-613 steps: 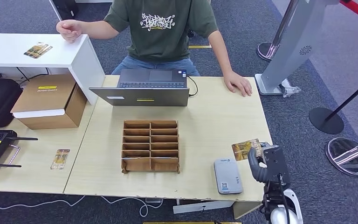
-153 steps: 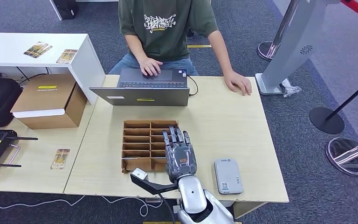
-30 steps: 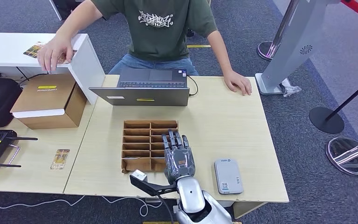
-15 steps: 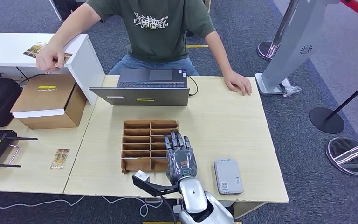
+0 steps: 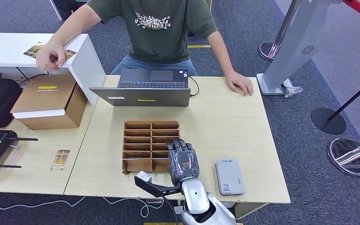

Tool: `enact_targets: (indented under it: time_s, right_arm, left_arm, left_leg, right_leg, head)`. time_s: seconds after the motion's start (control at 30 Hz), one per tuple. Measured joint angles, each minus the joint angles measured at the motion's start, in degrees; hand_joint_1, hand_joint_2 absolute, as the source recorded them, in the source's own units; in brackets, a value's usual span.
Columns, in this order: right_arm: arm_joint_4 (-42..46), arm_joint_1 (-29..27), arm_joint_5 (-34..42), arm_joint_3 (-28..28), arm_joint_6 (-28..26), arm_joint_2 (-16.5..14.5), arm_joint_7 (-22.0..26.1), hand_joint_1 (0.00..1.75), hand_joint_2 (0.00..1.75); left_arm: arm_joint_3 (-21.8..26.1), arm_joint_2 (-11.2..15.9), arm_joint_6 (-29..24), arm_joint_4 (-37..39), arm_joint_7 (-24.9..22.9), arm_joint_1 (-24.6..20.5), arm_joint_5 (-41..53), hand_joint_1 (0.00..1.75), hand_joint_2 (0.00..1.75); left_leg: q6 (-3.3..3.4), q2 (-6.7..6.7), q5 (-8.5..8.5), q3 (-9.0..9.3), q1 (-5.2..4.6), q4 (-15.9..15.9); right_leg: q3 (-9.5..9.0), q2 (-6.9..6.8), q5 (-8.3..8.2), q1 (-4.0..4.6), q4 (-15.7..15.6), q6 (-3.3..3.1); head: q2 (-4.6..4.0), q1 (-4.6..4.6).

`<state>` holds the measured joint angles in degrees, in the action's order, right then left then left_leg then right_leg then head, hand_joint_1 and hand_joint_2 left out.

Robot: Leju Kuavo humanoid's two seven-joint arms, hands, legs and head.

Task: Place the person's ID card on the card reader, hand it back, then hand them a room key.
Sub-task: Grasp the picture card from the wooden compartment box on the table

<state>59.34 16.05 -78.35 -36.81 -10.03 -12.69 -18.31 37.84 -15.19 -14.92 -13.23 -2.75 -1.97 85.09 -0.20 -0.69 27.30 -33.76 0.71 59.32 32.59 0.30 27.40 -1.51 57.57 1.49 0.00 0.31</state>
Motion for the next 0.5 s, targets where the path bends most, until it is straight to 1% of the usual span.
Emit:
enact_targets:
  time_s: [0.03, 0.17, 0.33, 0.5]
  right_arm:
    - [0.01, 0.03, -0.07, 0.0, -0.09, 0.01, -0.02, 1.36, 1.75]
    - [0.03, 0.11, -0.16, 0.0, -0.28, 0.01, -0.03, 1.36, 1.75]
    - [0.01, 0.27, -0.2, -0.01, -0.39, 0.08, -0.18, 1.3, 1.75]
    - [0.01, 0.27, -0.25, 0.01, -0.44, 0.08, -0.33, 1.33, 1.75]
  left_arm:
    - [0.01, 0.0, -0.01, 0.01, 0.0, 0.01, -0.03, 0.0, 0.0]
    - [0.01, 0.0, -0.01, 0.01, 0.0, 0.01, -0.05, 0.0, 0.0]
    - [0.01, -0.02, -0.04, 0.01, 0.32, 0.06, -0.05, 0.0, 0.0]
    - [0.01, -0.02, -0.11, 0.01, 0.42, 0.06, -0.04, 0.0, 0.0]
  left_leg:
    - [0.0, 0.0, 0.0, 0.0, 0.0, 0.0]
    - [0.0, 0.0, 0.0, 0.01, 0.0, 0.0]
    - [0.0, 0.0, 0.0, 0.0, 0.0, 0.0]
    - [0.0, 0.0, 0.0, 0.0, 0.0, 0.0]
  right_leg:
    - [0.0, 0.0, 0.0, 0.0, 0.0, 0.0]
    - [0.0, 0.0, 0.0, 0.0, 0.0, 0.0]
    - [0.0, 0.0, 0.0, 0.0, 0.0, 0.0]
    - [0.0, 0.0, 0.0, 0.0, 0.0, 0.0]
  head:
    - [0.0, 0.0]
    - [0.0, 0.0]
    - [0.0, 0.0]
    - [0.0, 0.0]
